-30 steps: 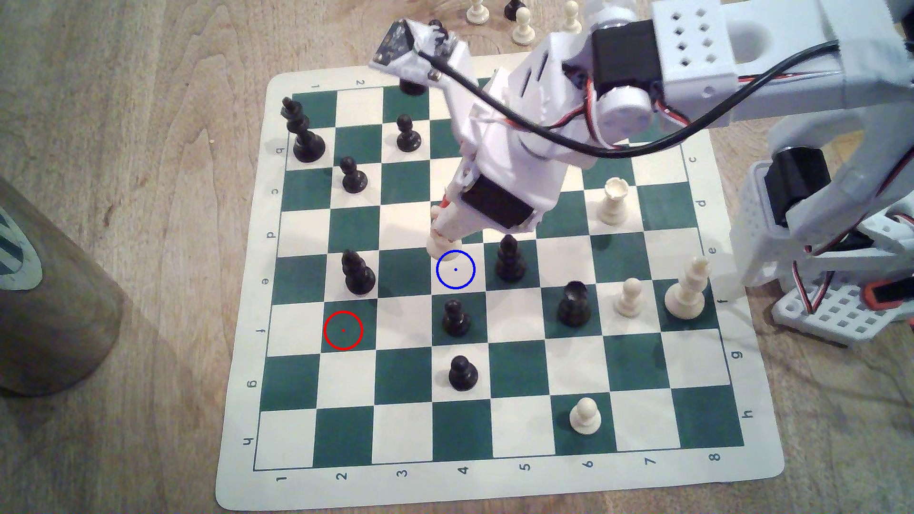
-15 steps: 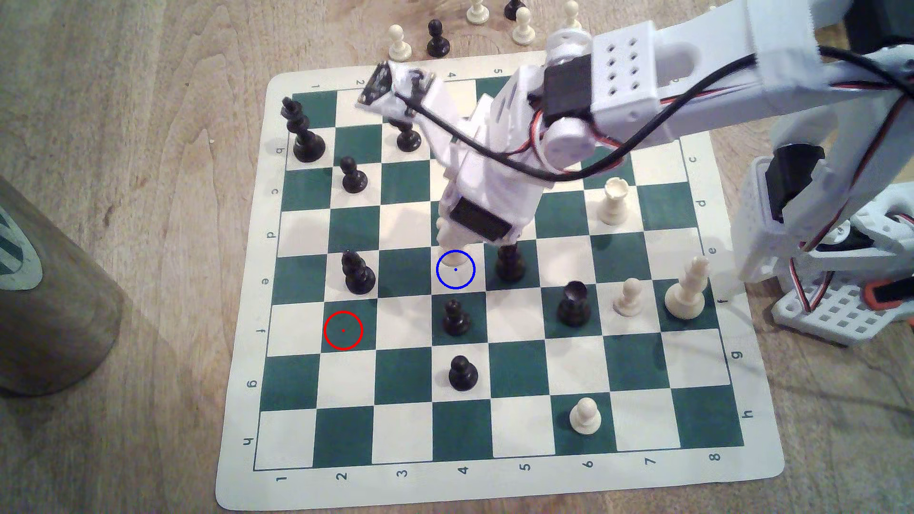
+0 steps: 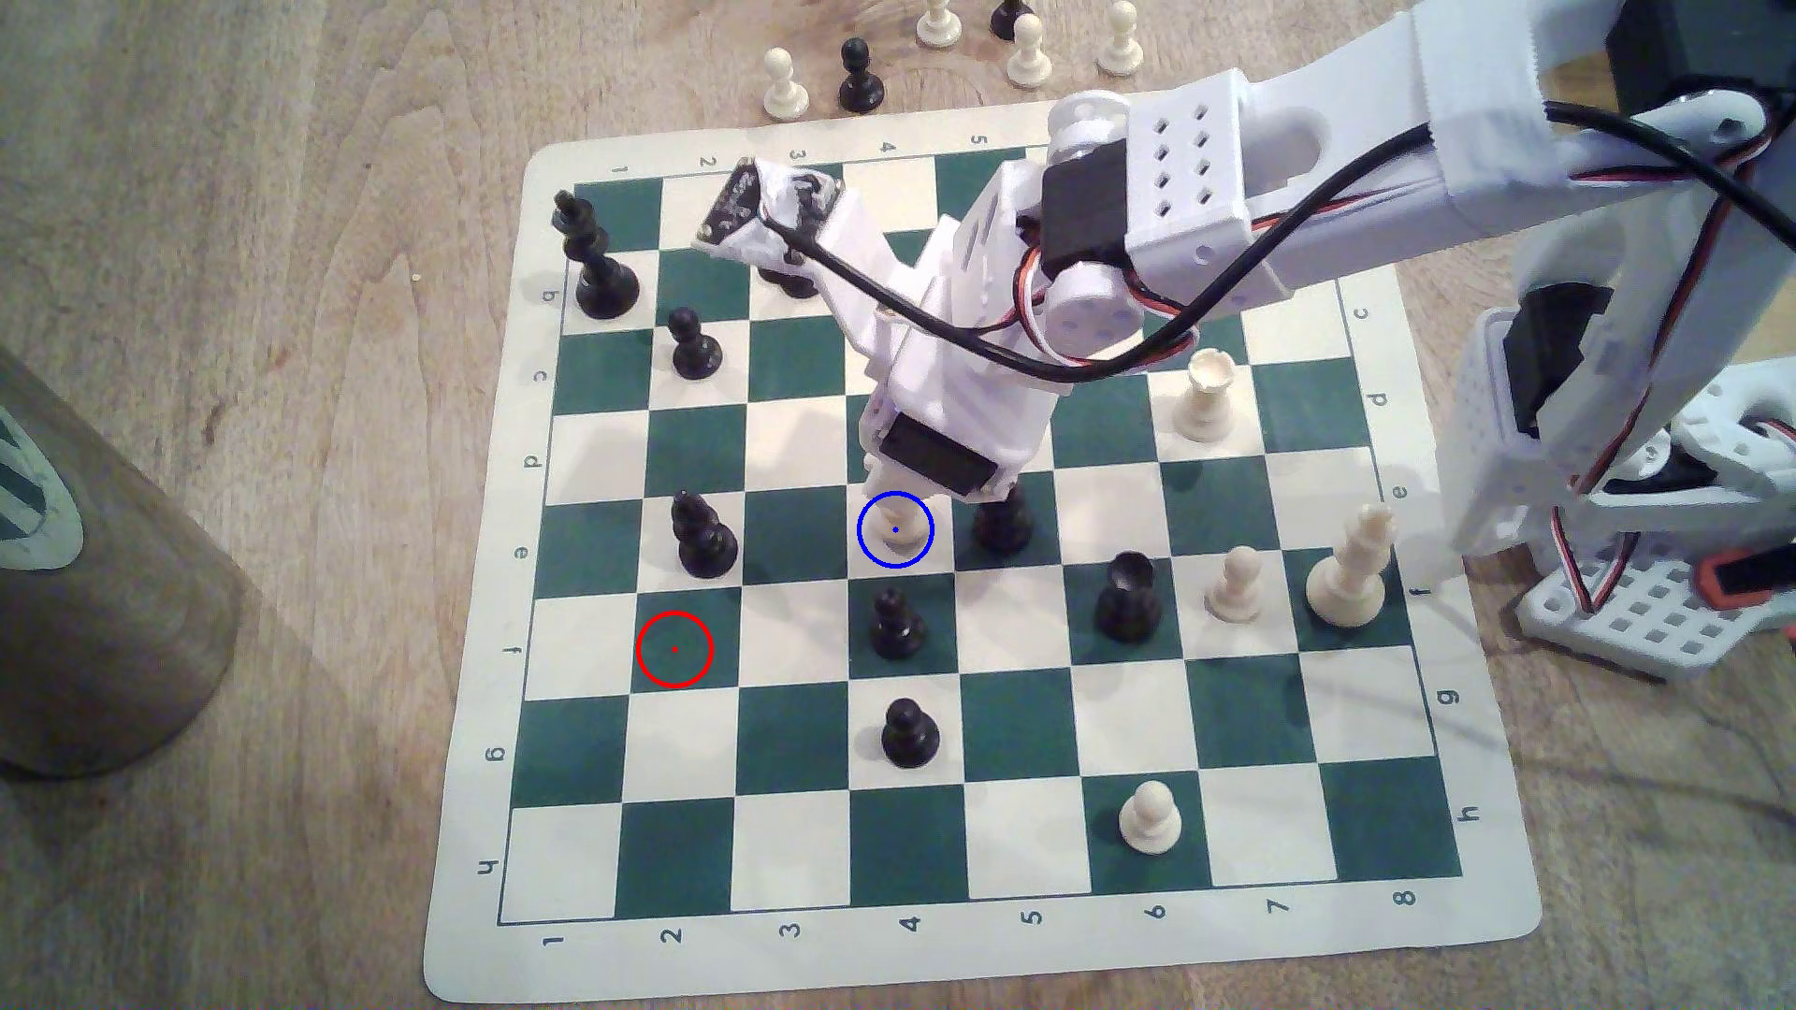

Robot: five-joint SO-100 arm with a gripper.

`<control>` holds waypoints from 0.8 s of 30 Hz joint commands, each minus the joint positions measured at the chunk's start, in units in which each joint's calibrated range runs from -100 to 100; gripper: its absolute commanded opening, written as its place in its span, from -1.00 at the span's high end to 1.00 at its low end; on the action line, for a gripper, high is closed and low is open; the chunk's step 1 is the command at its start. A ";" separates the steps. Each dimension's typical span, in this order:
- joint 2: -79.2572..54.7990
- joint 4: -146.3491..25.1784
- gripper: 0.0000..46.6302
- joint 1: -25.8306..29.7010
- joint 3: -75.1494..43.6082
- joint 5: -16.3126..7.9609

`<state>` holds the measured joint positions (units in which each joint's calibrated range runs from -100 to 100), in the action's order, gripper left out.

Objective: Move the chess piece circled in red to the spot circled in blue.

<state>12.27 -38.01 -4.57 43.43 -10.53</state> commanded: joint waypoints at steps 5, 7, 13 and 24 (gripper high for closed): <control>-0.39 0.74 0.97 0.94 -3.72 -0.39; -0.39 0.74 0.95 0.94 -3.90 -0.49; -0.22 -0.08 0.48 0.94 -4.08 -0.10; 9.29 -5.32 0.18 1.33 -4.08 0.59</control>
<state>15.12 -41.27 -3.54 43.43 -10.38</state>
